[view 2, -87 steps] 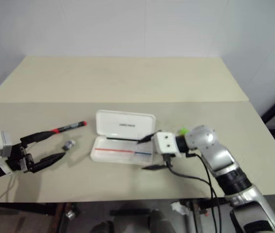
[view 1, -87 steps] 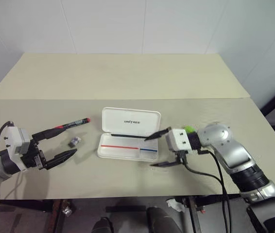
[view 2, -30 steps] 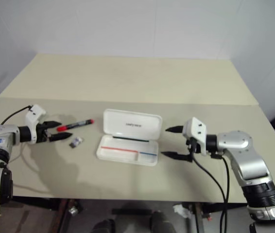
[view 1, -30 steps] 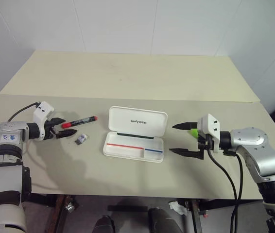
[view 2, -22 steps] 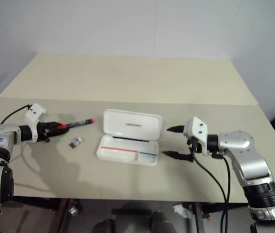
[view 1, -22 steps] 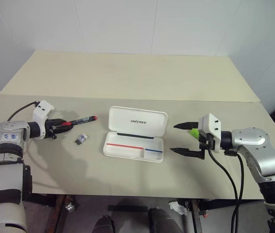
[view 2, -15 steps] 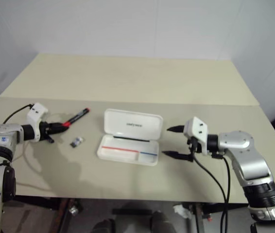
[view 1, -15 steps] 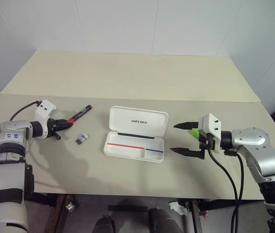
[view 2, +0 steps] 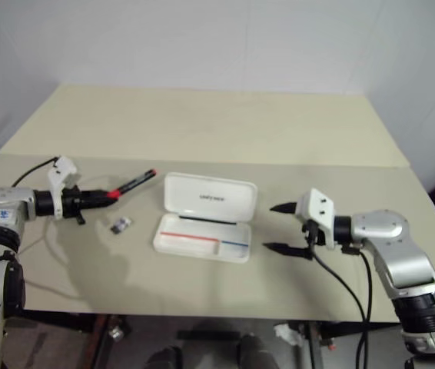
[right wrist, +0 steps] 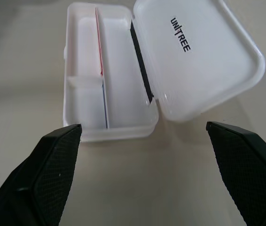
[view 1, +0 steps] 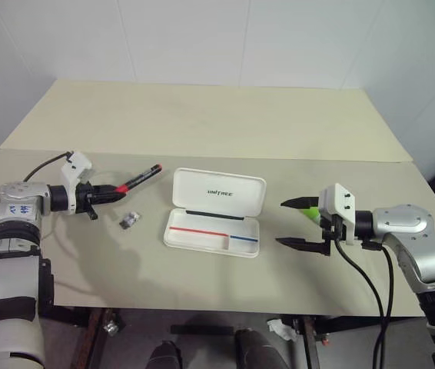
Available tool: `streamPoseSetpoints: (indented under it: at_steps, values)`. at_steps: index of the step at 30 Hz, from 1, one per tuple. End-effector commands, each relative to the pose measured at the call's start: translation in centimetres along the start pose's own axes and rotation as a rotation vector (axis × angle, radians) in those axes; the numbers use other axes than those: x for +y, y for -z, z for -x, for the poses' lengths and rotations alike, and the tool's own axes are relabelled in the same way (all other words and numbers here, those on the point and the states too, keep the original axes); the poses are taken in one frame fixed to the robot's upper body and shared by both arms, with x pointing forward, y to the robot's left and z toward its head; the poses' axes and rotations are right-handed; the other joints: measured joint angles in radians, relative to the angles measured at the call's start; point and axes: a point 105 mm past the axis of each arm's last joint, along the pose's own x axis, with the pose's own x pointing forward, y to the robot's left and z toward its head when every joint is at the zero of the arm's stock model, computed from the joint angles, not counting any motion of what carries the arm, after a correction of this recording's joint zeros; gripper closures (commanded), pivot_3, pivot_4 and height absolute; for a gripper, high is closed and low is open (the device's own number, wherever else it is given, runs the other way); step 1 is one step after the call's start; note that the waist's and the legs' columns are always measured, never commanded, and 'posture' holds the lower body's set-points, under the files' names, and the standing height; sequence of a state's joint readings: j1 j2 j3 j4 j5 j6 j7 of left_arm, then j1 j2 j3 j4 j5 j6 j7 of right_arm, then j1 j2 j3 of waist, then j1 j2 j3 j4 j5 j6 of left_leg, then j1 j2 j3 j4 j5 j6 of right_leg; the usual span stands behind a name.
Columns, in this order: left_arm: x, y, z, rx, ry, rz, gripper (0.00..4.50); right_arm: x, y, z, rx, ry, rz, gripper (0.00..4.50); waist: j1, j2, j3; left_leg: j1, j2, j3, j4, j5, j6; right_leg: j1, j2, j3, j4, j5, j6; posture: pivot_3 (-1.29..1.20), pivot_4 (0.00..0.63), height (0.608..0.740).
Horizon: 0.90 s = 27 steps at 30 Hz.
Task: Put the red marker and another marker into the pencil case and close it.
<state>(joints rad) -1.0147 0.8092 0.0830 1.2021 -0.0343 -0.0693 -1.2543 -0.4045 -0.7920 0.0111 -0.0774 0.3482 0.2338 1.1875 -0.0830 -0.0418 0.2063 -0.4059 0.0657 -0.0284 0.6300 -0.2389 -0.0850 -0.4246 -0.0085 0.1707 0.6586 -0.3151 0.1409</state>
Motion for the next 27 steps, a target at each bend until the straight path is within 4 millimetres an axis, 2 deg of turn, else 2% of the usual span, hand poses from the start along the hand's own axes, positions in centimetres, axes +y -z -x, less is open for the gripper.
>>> streamPoseSetpoints:
  at_steps: [1, 7, 11, 16, 23, 27]
  values:
    - [0.0, -3.8, 1.7, -0.095, 0.046, -0.109, 3.98, -0.4, -1.6, 1.3, -0.055, 0.013, 0.049, 0.0, -0.002, 0.0, 0.0, 0.0, 0.0, 0.0, 0.0, 0.0, 0.0, 0.0, 0.0, 0.0, 0.0, 0.0, 0.0, 0.0, 0.15, 0.74]
    - [-1.5, -6.3, 2.2, -0.128, 0.169, -0.185, 3.98, -0.4, -1.2, 2.0, -0.076, 0.008, 0.027, 0.0, 0.0, 0.0, 0.0, 0.0, 0.0, 0.0, 0.0, 0.0, 0.0, 0.0, 0.0, 0.0, 0.0, 0.0, 0.0, 0.0, 0.15, 0.74]
    - [-3.5, -8.0, 1.7, -0.109, 0.299, -0.268, 3.98, -0.1, -0.6, 2.6, -0.081, -0.005, -0.009, 0.0, 0.001, 0.0, 0.0, 0.0, 0.0, 0.0, 0.001, 0.0, 0.0, 0.0, 0.0, 0.0, 0.0, 0.0, 0.0, 0.0, 0.15, 0.74]
    - [-4.5, -9.8, 1.0, -0.114, 0.361, -0.333, 3.98, 0.3, -0.4, 2.9, -0.095, -0.003, -0.011, 0.0, -0.001, 0.0, 0.0, 0.0, 0.0, -0.001, 0.001, 0.0, 0.0, 0.0, 0.0, 0.0, 0.0, 0.0, 0.0, 0.0, 0.15, 0.74]
    - [-6.2, -11.3, -3.0, -0.108, 0.479, -0.403, 3.98, 1.1, 0.2, 3.8, -0.115, -0.015, -0.067, 0.0, 0.001, 0.0, 0.0, 0.0, 0.0, -0.001, 0.002, 0.0, 0.0, 0.001, 0.0, 0.0, 0.0, 0.0, 0.0, 0.0, 0.15, 0.74]
    - [-8.6, -12.9, -5.9, -0.15, 0.594, -0.449, 3.98, 1.0, -0.2, 4.5, -0.215, 0.035, -0.132, 0.0, 0.004, 0.0, 0.0, 0.0, -0.001, -0.002, 0.002, 0.0, 0.0, 0.003, 0.0, 0.0, -0.001, 0.0, 0.001, 0.0, 0.15, 0.74]
